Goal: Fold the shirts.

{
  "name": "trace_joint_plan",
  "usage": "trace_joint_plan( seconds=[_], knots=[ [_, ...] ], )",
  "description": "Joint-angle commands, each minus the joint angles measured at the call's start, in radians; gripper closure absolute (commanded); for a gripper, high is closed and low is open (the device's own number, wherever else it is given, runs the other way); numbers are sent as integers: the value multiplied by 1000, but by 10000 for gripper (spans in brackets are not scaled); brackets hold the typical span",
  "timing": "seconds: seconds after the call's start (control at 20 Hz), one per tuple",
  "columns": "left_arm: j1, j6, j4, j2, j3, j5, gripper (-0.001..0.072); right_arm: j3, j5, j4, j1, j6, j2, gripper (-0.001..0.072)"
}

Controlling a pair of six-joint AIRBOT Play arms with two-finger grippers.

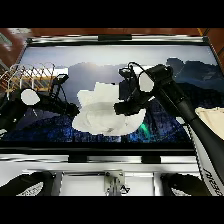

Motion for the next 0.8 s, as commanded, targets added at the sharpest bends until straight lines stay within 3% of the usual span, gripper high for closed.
trace_joint_plan(
  seconds=[0.0, 0.05, 0.35, 0.55, 0.65, 0.75],
  knots=[
    [25, 1, 7, -2, 47, -39, 341, -1, 1, 7, 2, 15, -2, 624],
    [49, 2, 9, -2, 87, -72, 242, -1, 1, 10, 2, 15, -2, 624],
    [363, 65, 169, 45, 372, -289, 236, -1, 0, 13, 2, 15, -2, 624],
    [657, 32, 173, 88, 298, -270, 235, -1, -4, 13, 2, 14, -2, 624],
    [747, 38, 93, 86, 206, -197, 179, -1, -12, 12, 2, 14, -2, 624],
    [764, 133, 95, 68, 119, -119, 180, -1, -10, 13, 2, 14, -2, 624]
  ],
)
